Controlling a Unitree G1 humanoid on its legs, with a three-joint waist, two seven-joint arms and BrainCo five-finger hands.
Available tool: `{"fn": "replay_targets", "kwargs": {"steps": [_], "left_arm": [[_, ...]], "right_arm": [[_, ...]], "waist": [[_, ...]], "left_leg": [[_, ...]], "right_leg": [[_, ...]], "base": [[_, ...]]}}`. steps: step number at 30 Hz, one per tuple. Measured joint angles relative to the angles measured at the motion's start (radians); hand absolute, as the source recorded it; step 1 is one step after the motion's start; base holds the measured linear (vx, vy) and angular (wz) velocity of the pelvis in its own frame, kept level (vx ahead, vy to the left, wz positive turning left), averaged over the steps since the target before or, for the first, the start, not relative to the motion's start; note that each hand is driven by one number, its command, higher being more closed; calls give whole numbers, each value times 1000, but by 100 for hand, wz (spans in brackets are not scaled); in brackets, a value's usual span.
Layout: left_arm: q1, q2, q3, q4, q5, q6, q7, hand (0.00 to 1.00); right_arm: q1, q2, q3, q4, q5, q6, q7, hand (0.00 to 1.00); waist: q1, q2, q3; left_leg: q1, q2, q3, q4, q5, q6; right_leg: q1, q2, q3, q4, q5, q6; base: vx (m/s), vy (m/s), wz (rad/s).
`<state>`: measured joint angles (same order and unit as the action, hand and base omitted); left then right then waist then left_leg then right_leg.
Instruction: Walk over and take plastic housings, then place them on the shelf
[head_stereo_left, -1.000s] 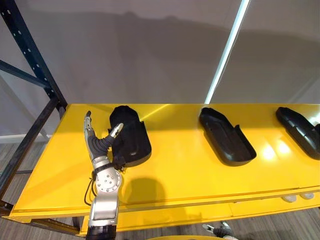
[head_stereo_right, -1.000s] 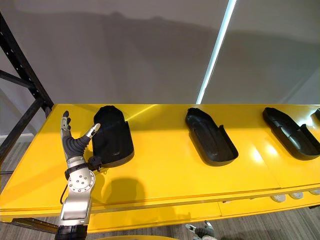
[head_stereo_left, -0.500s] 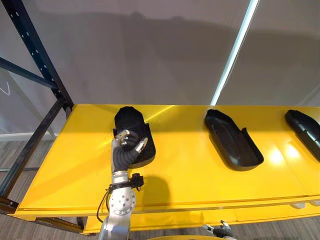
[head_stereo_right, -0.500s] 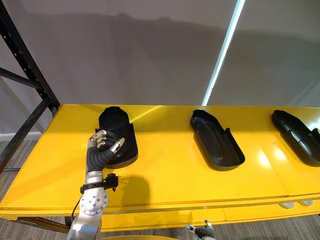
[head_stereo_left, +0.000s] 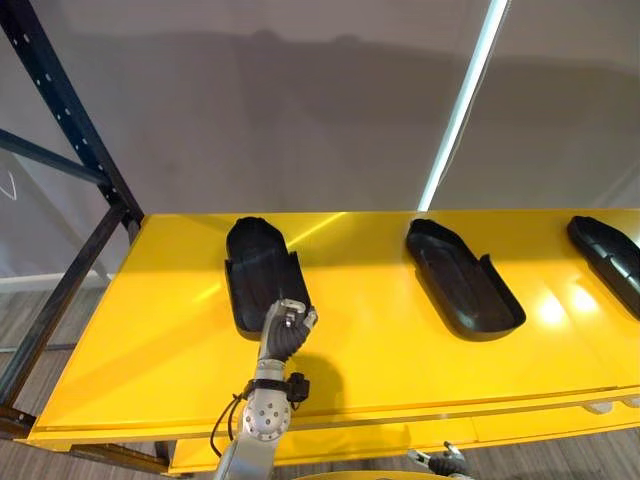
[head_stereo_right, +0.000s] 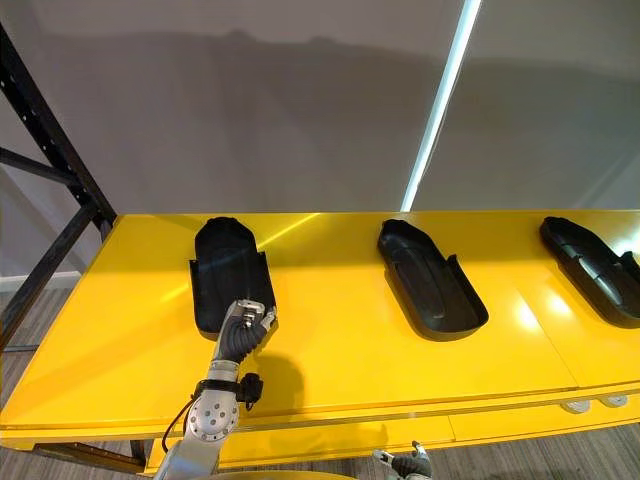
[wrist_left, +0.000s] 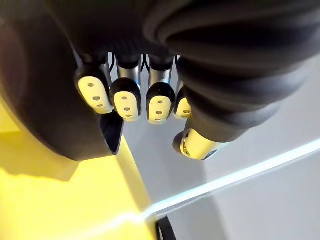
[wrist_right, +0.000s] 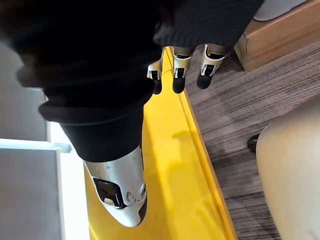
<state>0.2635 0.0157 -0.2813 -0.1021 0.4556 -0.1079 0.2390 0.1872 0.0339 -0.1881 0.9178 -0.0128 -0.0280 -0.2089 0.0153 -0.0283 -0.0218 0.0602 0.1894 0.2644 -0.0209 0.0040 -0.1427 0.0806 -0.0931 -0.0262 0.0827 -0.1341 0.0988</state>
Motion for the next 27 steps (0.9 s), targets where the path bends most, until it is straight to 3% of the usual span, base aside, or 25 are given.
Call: {"fn": "replay_targets", "kwargs": {"steps": [5,18,27], "left_arm": [[-10,12,-22,30,11,-23,-1,100],[-66,25,-28,117,32,-35,6,100],[-90,22,11,151,32,-36,49,100]], "right_arm": [[0,-4,-1,0,-4,7,-5,0],[-5,-2,-1,7,-7,12,-8,0],[-15,2,0,12,-7,15,-10,0]], "waist": [[0,7,-8],[-2,2,-10],[-3,-13,-7]], "left_leg": [[29,0,7,-73,42,-2],[35,-13,-15,-82,50,4],[36,-18,-39,-82,51,3]], "right_leg": [[-12,8,-3,0,0,0],[-3,-2,-28,-3,0,0],[22,-7,-56,-18,0,0]], "base": [[0,-14,-2],[-19,1,5],[3,-3,7]]}}
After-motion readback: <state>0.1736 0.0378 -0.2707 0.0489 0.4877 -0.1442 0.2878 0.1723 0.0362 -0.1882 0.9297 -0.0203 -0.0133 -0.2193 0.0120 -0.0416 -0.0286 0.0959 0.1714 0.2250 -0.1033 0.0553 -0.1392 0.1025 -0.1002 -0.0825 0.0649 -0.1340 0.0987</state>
